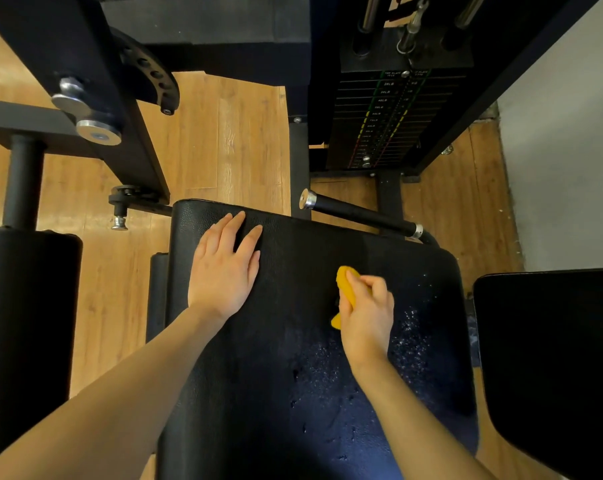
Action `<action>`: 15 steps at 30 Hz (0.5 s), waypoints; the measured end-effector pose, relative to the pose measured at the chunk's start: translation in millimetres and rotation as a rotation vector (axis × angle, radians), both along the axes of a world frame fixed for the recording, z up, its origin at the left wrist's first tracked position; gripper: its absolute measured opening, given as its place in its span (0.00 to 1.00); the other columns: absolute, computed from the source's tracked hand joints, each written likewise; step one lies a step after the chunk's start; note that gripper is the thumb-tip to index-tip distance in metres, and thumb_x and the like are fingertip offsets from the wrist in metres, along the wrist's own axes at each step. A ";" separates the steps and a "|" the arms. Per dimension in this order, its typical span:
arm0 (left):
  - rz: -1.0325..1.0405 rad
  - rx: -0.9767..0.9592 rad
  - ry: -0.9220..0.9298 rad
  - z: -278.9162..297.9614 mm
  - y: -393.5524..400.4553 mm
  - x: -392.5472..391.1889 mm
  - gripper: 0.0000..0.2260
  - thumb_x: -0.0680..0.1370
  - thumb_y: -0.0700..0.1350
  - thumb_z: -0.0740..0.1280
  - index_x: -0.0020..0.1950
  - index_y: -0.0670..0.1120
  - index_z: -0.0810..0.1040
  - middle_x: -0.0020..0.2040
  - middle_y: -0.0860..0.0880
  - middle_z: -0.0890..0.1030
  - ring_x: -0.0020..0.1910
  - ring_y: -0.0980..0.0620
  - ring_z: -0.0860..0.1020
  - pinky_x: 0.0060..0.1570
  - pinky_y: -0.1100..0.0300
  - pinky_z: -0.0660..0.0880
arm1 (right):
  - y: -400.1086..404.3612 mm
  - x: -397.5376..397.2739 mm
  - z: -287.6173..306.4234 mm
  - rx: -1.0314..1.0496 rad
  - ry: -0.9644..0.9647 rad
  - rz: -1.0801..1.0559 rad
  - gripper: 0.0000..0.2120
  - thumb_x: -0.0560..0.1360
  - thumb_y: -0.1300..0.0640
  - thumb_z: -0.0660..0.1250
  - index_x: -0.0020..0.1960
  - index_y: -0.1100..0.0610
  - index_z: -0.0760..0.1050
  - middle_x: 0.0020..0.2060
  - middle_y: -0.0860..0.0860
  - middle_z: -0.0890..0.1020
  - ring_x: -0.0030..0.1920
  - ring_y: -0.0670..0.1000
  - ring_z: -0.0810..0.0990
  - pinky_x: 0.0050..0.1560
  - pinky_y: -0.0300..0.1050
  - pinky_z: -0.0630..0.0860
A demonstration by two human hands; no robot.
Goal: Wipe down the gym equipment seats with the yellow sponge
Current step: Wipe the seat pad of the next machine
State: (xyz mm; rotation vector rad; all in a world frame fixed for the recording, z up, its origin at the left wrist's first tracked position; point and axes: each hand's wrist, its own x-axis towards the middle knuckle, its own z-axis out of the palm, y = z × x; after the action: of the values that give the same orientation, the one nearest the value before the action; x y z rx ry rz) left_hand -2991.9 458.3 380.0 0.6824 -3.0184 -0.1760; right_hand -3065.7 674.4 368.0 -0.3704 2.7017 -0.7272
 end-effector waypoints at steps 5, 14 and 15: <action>-0.001 -0.003 0.005 0.8 0.6 0.1 0.17 0.80 0.46 0.63 0.69 0.45 0.73 0.71 0.40 0.70 0.71 0.39 0.66 0.69 0.44 0.63 | 3.0 -13.9 0.0 -0.134 -0.035 -0.061 0.18 0.77 0.61 0.67 0.66 0.54 0.75 0.62 0.51 0.70 0.58 0.53 0.72 0.56 0.45 0.74; 0.000 -0.006 -0.014 -0.9 0.0 0.3 0.17 0.81 0.47 0.61 0.69 0.46 0.73 0.72 0.41 0.69 0.72 0.40 0.65 0.71 0.44 0.61 | -41.8 -75.5 4.1 -0.175 -0.111 -0.168 0.17 0.77 0.50 0.67 0.63 0.56 0.77 0.61 0.49 0.72 0.62 0.50 0.69 0.57 0.37 0.65; 0.000 -0.004 -0.015 -0.5 0.2 0.2 0.17 0.81 0.47 0.61 0.69 0.46 0.73 0.72 0.41 0.69 0.72 0.40 0.65 0.71 0.44 0.61 | -40.5 -73.9 2.7 -0.174 -0.104 -0.179 0.15 0.78 0.52 0.66 0.62 0.56 0.78 0.60 0.49 0.73 0.62 0.51 0.70 0.56 0.37 0.65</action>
State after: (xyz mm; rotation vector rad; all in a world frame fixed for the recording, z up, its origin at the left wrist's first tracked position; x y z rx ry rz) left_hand -2991.8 458.5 379.5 0.6866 -3.0319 -0.1657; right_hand -3139.6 633.9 370.7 -0.1270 2.6039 -1.0077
